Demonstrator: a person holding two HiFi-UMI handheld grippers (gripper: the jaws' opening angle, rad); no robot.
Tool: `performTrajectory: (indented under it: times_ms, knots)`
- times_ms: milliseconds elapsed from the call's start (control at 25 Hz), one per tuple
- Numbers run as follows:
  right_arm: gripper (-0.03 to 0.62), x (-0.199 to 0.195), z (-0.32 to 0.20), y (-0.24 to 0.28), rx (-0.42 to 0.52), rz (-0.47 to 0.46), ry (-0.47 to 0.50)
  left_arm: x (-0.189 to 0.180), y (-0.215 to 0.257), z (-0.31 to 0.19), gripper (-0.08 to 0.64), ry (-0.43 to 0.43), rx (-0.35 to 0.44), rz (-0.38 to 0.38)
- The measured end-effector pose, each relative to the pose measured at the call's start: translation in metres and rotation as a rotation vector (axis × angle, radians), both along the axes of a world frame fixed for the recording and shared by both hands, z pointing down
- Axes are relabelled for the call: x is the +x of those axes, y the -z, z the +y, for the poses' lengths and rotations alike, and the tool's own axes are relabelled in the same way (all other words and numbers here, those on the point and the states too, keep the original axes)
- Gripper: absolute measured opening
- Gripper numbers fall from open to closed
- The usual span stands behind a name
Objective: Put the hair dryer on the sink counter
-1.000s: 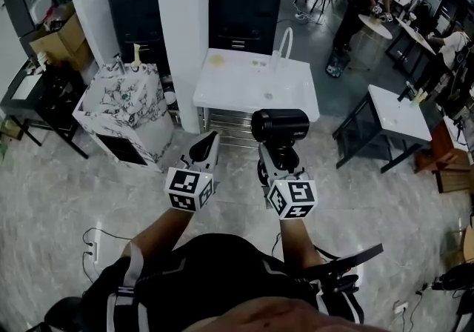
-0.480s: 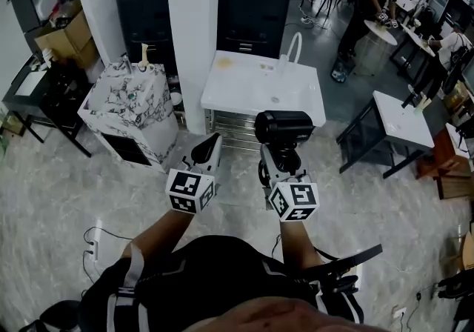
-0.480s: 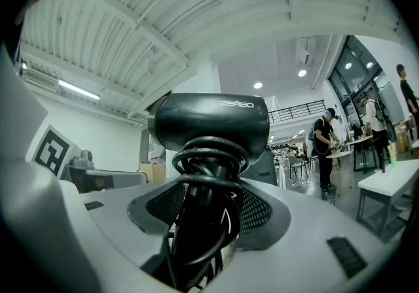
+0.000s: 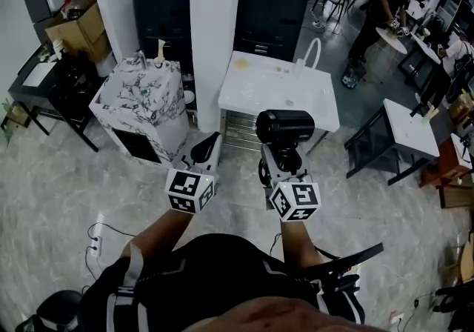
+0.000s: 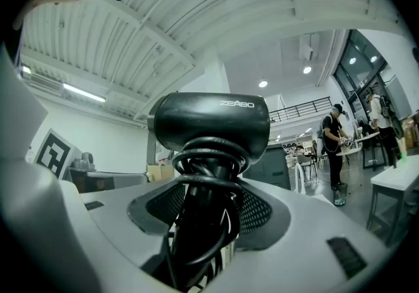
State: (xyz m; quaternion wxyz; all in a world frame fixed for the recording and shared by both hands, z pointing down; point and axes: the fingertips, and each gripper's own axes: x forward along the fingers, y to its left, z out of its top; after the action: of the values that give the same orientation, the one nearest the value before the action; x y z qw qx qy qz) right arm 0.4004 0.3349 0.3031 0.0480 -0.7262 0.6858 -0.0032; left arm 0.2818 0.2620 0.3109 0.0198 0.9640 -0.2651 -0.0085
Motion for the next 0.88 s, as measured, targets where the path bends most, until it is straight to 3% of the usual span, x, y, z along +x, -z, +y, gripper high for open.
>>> performTrajectory:
  times_ms: [360, 880]
  knots:
    - [0.242, -0.054, -0.034, 0.000, 0.015, 0.011, 0.044, -0.061, -0.004, -0.028, 0.006, 0.043, 0.010, 0.003]
    - [0.242, -0.129, -0.077, -0.008, -0.011, 0.020, 0.191, -0.143, -0.017, -0.057, 0.006, 0.187, -0.024, 0.031]
